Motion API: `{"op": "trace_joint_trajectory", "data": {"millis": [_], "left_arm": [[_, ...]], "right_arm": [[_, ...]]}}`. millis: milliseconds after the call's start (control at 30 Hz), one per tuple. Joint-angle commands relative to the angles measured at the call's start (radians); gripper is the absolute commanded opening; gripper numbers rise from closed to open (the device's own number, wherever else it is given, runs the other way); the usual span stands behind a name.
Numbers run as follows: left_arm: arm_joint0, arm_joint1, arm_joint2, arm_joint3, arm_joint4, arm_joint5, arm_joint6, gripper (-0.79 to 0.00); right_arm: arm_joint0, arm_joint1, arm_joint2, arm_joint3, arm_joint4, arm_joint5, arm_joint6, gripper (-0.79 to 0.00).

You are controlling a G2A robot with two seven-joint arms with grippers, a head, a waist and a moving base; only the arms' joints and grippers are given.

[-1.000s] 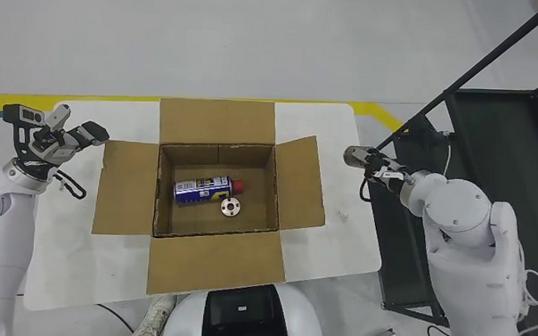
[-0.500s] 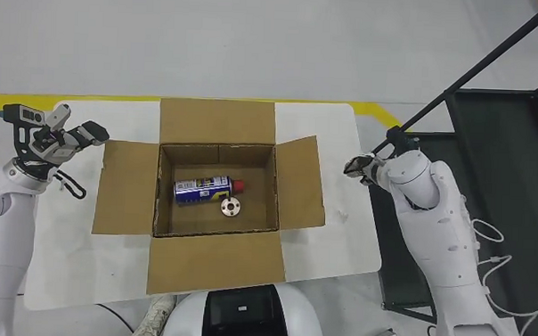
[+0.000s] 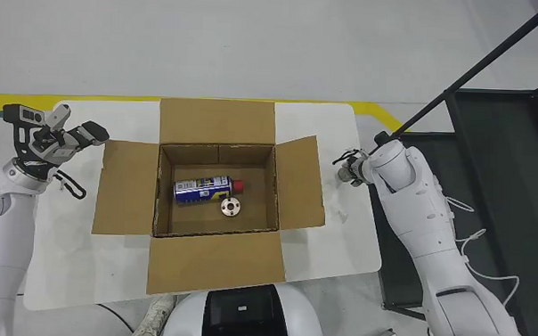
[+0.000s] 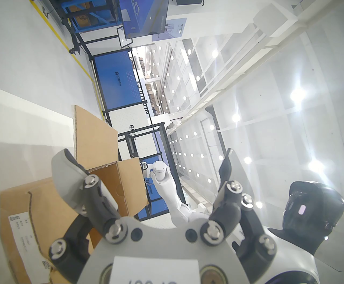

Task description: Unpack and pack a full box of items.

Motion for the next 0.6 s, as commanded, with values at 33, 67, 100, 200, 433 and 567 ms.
{"op": "trace_joint_trajectory", "data": {"millis": [33,67,100,200,433,567], "left_arm": [[0.000,0.000,0.000,0.000,0.000,0.000,0.000,0.000],[0.000,0.000,0.000,0.000,0.000,0.000,0.000,0.000],[0.000,0.000,0.000,0.000,0.000,0.000,0.000,0.000],[0.000,0.000,0.000,0.000,0.000,0.000,0.000,0.000],[0.000,0.000,0.000,0.000,0.000,0.000,0.000,0.000],[0.000,0.000,0.000,0.000,0.000,0.000,0.000,0.000]], "right_arm": [[0.031,-0.011,-0.016,0.074,0.039,-0.012,-0.037,-0.785],[0.039,-0.015,-0.022,0.092,0.052,-0.017,-0.045,-0.785],[0.044,-0.018,-0.027,0.104,0.059,-0.020,-0.052,-0.785],[0.067,-0.029,-0.045,0.159,0.085,-0.032,-0.088,-0.785],[0.101,-0.043,-0.075,0.212,0.099,-0.021,-0.143,0.000],[0.101,-0.041,-0.070,0.182,0.096,-0.008,-0.154,0.000]]}}
